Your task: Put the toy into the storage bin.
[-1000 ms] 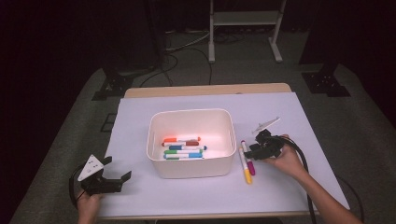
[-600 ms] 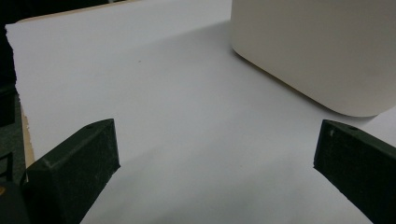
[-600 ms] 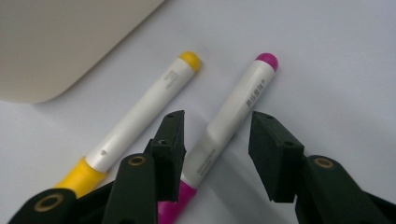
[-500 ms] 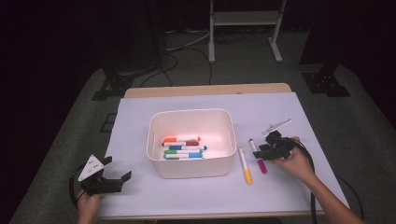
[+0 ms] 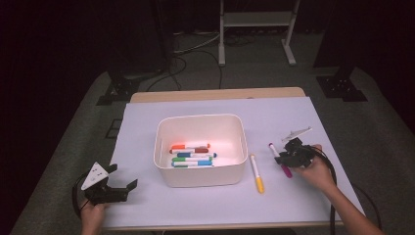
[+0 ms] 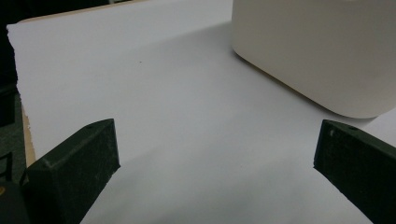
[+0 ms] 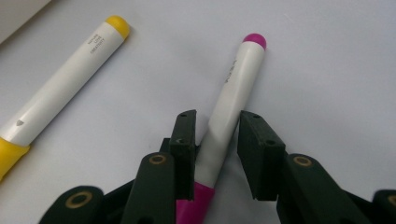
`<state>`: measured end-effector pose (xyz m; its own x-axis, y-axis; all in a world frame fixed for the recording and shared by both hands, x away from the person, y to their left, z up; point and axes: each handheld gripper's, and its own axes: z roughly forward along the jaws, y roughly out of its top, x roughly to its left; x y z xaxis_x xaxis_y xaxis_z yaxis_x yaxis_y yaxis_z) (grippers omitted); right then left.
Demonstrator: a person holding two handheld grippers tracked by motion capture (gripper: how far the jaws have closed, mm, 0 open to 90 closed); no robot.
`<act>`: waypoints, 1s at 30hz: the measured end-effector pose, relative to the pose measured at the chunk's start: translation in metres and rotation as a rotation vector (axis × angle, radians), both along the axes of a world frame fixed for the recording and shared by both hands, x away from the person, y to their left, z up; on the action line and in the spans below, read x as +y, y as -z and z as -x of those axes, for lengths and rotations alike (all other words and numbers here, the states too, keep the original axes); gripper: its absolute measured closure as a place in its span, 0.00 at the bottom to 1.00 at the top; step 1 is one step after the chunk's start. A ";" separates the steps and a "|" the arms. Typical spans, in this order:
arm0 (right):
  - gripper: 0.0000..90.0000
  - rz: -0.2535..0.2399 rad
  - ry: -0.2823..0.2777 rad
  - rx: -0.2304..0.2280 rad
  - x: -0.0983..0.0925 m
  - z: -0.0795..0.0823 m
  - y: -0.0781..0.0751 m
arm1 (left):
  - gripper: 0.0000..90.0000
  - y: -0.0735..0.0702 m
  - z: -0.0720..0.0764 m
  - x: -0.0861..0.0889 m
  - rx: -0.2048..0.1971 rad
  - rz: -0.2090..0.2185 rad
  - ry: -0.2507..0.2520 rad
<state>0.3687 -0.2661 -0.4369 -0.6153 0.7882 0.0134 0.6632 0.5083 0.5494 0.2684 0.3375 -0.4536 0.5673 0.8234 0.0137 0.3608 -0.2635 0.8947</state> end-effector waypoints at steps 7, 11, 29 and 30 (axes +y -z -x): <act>0.84 0.007 0.012 0.004 0.000 0.000 0.000 | 0.00 0.000 0.000 0.000 0.000 -0.003 0.001; 0.84 -0.031 0.010 0.047 -0.004 0.001 -0.002 | 0.00 0.000 0.000 0.000 0.001 -0.004 0.001; 0.84 -0.186 -0.080 0.032 -0.007 0.027 -0.065 | 0.00 0.000 0.000 -0.001 -0.002 -0.006 -0.002; 0.84 -0.189 -0.085 0.026 -0.006 0.028 -0.070 | 0.00 0.000 0.000 -0.001 -0.003 -0.007 -0.002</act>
<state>0.3406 -0.2721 -0.3672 -0.6772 0.7152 0.1727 0.6372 0.4527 0.6238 0.2685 0.3367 -0.4538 0.5656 0.8244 0.0208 0.3588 -0.2687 0.8939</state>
